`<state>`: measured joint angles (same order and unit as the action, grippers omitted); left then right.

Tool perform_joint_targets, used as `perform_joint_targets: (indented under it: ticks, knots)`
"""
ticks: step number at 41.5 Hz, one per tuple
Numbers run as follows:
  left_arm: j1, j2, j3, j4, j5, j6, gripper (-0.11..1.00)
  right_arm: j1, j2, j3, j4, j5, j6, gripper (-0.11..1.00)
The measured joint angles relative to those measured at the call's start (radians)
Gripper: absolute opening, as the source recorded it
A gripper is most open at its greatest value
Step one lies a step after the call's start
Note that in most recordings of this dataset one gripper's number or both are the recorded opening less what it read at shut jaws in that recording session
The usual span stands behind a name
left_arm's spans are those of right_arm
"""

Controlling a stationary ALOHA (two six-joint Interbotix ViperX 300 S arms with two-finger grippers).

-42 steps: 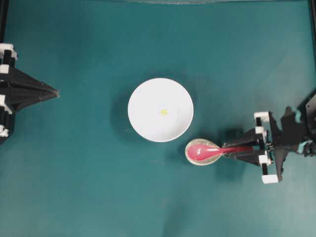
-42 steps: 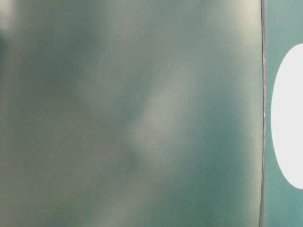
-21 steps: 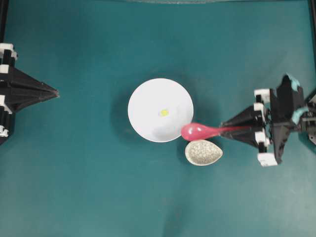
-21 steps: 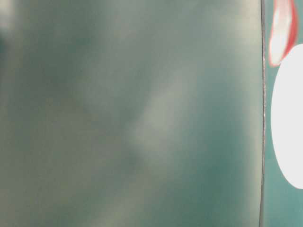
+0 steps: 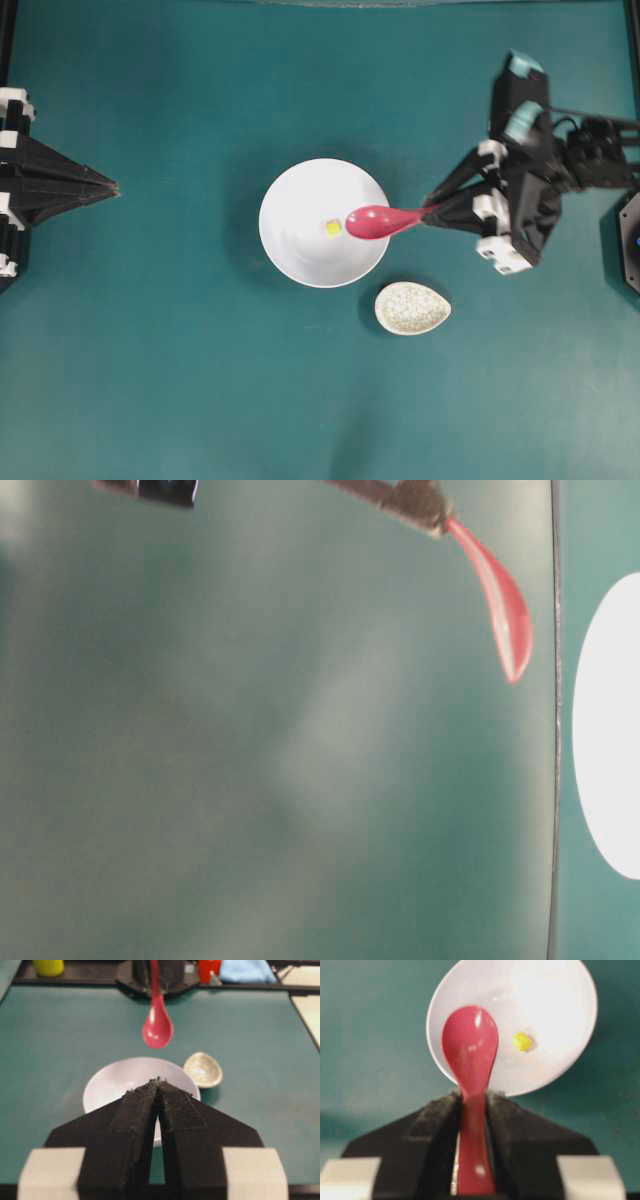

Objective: Scoop the yellow hexagonal prism block from the bowl with a spoon using the right arm.

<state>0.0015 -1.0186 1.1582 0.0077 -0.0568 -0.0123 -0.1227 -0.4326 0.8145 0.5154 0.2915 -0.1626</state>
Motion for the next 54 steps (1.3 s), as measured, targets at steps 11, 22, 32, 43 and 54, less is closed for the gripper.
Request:
perform_joint_targets:
  ticks: [11,22,32,43,54]
  knots:
    - [0.000,0.002,0.000,0.002,0.000,0.003,0.02,-0.052,0.124,-0.141,-0.011,0.158,0.002,0.25]
    - [0.000,0.000,0.000,0.002,0.000,0.005,0.02,-0.057,0.253,-0.267,-0.061,0.302,0.054,0.25]
    - [0.000,0.000,0.000,0.000,0.002,0.006,0.02,-0.058,0.318,-0.347,-0.147,0.410,0.161,0.25]
    - [0.000,0.000,0.000,0.002,0.000,0.008,0.02,-0.058,0.351,-0.391,-0.179,0.503,0.210,0.25]
    - [0.000,0.000,0.000,0.000,0.002,0.008,0.02,-0.058,0.374,-0.403,-0.179,0.518,0.212,0.25]
